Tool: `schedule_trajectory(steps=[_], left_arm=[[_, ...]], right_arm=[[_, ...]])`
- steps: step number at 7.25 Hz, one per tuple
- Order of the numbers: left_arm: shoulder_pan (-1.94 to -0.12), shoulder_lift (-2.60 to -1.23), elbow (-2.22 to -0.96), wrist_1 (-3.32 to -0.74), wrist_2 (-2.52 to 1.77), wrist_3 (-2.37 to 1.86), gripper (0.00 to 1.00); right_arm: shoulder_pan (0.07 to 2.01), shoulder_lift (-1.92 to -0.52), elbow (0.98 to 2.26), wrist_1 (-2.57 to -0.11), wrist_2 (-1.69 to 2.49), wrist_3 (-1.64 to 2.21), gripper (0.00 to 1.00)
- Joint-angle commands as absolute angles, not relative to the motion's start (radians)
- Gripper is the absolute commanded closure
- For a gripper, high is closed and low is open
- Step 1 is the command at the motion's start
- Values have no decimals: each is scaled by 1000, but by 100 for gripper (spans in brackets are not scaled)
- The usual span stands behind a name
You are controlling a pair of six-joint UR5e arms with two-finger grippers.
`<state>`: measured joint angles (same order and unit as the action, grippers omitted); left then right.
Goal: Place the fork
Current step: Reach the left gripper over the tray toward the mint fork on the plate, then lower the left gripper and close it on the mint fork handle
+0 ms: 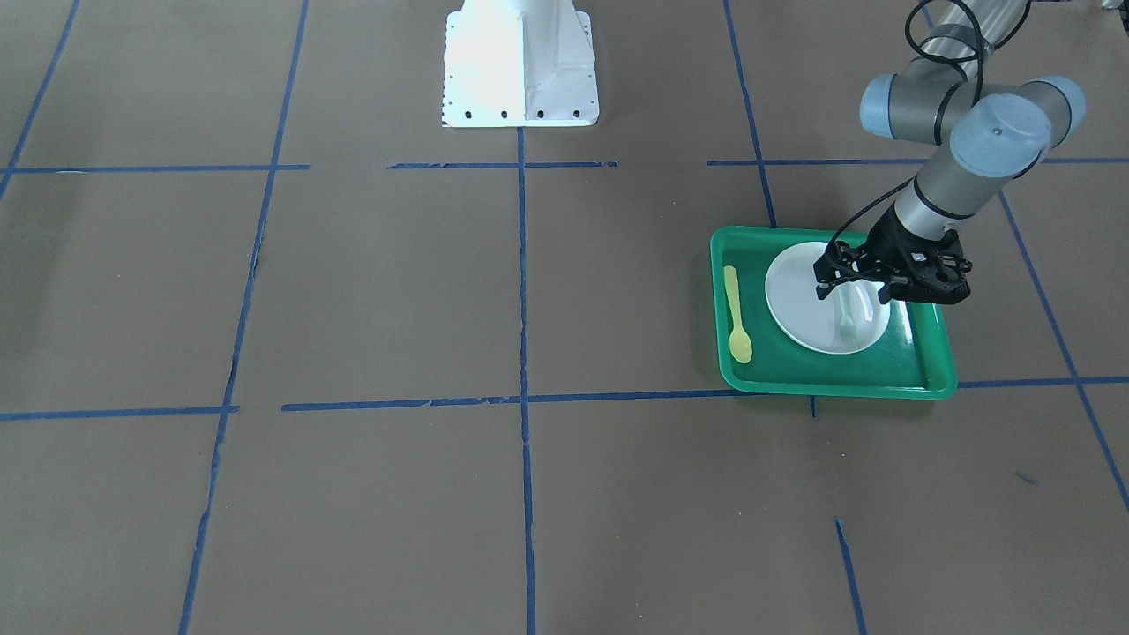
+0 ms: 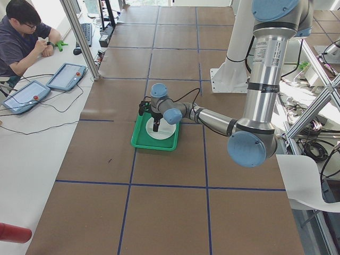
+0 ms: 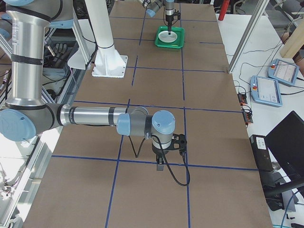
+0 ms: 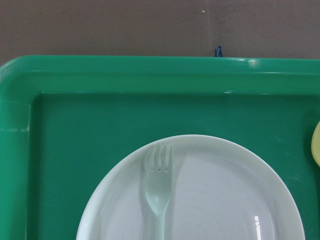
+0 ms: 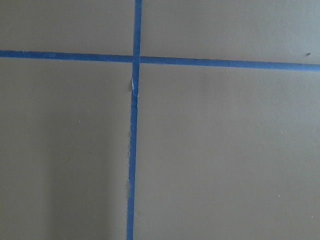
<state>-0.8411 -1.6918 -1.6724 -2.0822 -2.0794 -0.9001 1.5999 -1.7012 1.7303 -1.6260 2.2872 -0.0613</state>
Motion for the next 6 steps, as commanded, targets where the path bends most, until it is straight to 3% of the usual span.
schedule_trajectory(steps=[1, 3, 5, 6], left_arm=[[-819, -1707, -1622, -2101, -2063, -913, 0], [-816, -1707, -1621, -2102, -2063, -914, 5], [-816, -1707, -1620, -2100, -2063, -914, 32], [-816, -1707, -1620, -2099, -2063, -914, 33]], right_arm=[[1600, -1701, 1730, -1626, 2287, -61, 0], [1600, -1701, 1730, -1626, 2287, -61, 0], [1600, -1701, 1730, -1626, 2287, -61, 0], [1600, -1701, 1730, -1626, 2287, -61, 0]])
